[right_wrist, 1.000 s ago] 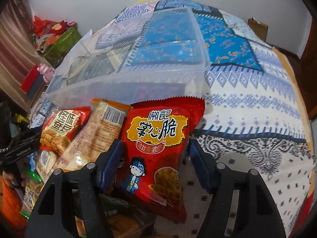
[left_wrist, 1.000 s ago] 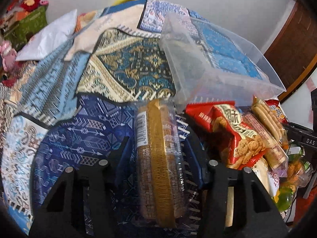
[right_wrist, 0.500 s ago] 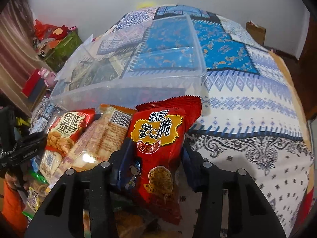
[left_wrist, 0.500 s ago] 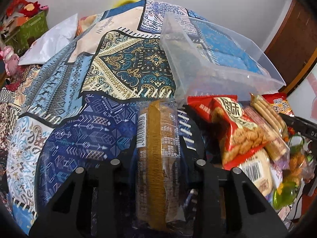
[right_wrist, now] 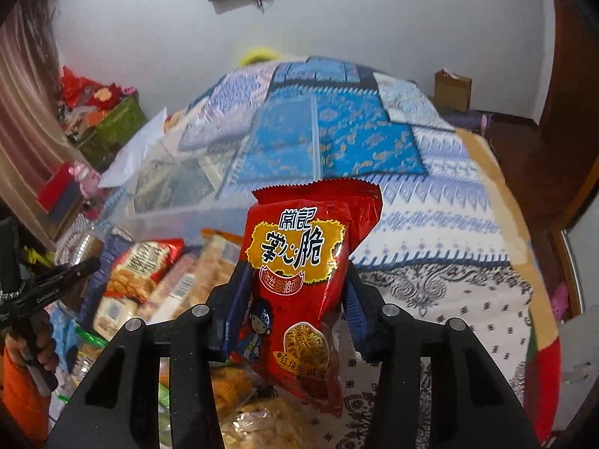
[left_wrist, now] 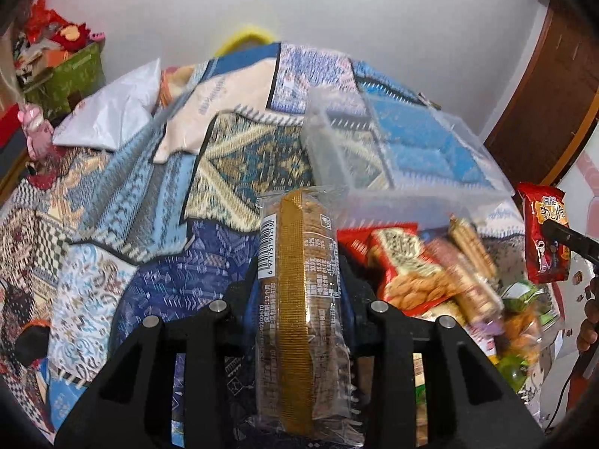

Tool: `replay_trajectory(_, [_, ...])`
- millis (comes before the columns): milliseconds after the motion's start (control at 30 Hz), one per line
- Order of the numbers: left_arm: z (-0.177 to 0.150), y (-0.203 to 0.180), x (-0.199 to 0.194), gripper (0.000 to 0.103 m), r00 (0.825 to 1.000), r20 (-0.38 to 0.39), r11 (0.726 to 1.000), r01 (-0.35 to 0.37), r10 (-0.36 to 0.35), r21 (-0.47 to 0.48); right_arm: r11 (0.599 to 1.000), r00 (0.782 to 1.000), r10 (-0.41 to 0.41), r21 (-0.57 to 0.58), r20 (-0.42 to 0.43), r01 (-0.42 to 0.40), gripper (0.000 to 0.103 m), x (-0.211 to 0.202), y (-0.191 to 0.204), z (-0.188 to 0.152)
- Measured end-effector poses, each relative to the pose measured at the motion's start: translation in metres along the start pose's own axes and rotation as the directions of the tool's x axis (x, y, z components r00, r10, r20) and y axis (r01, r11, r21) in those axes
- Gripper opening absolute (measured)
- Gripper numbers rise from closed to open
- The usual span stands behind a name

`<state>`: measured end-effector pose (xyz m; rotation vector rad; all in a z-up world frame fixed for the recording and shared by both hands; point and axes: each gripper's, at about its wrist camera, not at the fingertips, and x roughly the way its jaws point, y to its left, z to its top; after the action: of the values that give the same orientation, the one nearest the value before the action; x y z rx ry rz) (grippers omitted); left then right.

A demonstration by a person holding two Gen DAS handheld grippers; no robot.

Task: Organize snacks
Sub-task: 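Lift both snacks and lower them into the clear box, opening both tools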

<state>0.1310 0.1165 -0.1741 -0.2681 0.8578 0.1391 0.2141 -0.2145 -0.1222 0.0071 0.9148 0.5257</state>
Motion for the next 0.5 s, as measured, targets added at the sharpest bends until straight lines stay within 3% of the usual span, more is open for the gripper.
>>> replay_trajectory(500, [0.067, -0.039, -0.009, 0.036, 0.992, 0.118, 0.996, 0.044, -0.053, 0.076, 0.999, 0.993, 0.033, -0.023, 0.111, -0.03, 0.043, -0.004, 0.016, 0.045])
